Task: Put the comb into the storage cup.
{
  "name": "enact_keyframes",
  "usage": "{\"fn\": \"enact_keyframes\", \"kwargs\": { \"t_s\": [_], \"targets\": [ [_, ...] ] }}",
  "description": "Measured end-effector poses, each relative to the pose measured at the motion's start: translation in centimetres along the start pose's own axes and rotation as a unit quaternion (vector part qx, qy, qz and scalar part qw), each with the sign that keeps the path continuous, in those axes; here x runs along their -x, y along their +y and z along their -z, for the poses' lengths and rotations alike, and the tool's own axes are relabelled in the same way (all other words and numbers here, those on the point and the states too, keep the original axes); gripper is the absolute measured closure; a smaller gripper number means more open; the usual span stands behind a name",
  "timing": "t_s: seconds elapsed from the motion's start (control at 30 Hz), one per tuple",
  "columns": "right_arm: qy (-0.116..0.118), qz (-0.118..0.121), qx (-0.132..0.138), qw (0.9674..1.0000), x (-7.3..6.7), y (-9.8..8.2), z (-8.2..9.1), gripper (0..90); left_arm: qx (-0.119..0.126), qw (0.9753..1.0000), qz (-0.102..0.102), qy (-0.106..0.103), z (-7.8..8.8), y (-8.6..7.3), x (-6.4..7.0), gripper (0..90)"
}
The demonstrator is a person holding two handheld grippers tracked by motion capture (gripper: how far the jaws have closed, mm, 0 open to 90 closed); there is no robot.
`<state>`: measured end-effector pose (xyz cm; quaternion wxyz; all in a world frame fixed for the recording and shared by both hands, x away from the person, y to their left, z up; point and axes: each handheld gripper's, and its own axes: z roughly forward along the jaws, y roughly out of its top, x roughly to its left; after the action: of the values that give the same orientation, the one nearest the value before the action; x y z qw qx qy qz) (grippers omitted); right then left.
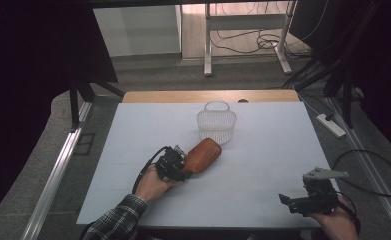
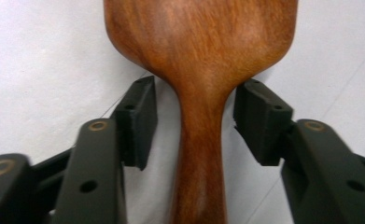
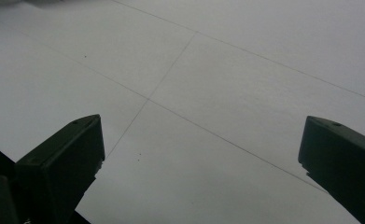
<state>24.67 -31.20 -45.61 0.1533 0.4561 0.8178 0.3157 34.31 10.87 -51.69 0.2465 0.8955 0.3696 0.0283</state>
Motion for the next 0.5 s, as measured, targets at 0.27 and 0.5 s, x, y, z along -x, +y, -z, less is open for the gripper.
{"fn": "enact_keyframes", "kwargs": {
  "t_s": [0.27,0.5],
  "targets": [
    [0.0,0.0,-0.001,1.0,0.0,0.0,-0.01,0.3,-0.002,0.9999,-0.007,0.013,0.06,-0.04,0.09,61.0],
    [-0.001,0.0,-0.001,1.0,-0.01,0.01,-0.01,0.3,0.001,0.9998,-0.017,0.01,0.12,-0.13,0.11,70.2]
  ]
}}
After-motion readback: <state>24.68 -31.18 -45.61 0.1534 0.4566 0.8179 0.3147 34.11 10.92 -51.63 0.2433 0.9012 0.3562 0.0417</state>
